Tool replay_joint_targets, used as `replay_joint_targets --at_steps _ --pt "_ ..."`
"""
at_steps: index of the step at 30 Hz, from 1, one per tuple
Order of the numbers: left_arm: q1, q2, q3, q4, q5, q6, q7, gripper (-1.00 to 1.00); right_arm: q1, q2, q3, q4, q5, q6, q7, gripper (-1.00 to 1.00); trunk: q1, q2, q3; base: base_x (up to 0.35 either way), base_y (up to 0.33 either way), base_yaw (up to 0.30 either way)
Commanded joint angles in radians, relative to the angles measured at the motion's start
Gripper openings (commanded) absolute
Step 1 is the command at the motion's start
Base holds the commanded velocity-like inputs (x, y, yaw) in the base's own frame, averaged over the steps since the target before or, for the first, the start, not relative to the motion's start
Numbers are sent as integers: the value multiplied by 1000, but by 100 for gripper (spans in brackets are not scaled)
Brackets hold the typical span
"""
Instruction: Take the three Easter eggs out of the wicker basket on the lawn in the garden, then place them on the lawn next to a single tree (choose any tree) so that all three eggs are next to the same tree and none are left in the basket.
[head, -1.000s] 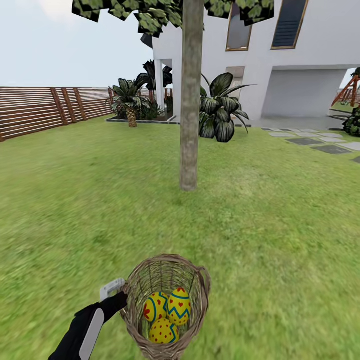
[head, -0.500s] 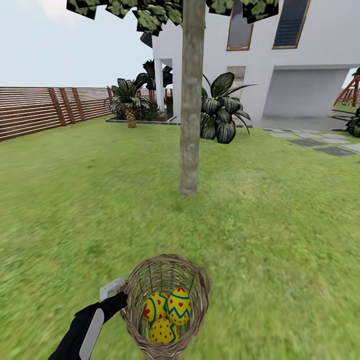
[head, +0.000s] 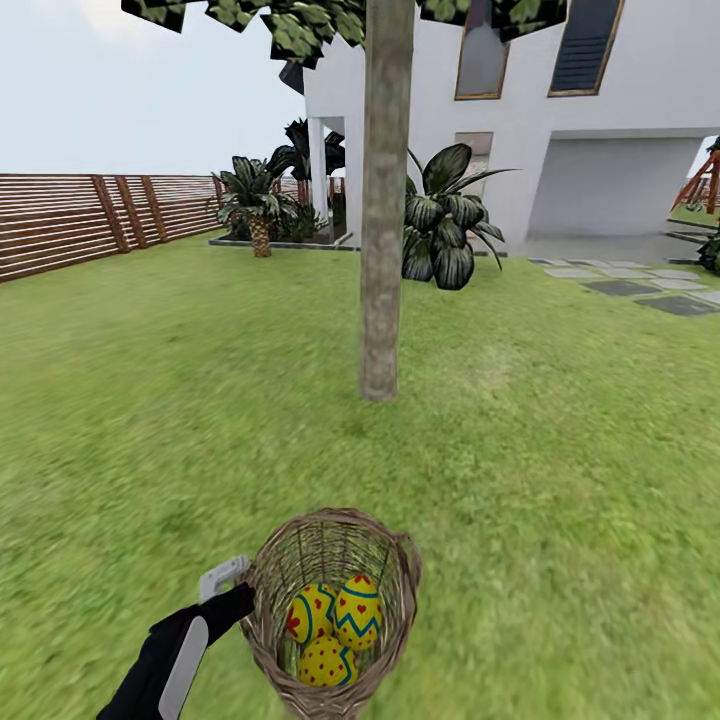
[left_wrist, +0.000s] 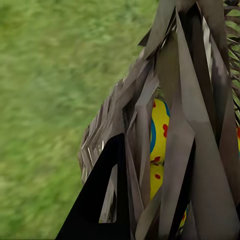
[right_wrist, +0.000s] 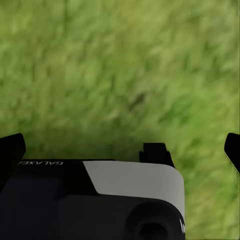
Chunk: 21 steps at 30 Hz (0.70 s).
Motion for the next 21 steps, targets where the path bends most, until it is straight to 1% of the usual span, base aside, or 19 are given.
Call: replay_joint_targets --at_steps 1,21 --pt "-1 -1 1 -2 18 5 6 -100 -1 -1 -9 2 9 -4 3 100 1 -1 -1 339 0 0" --pt "-1 -1 1 -2 18 5 6 -100 -1 -1 -9 2 9 -4 3 100 1 -1 -1 339 0 0"
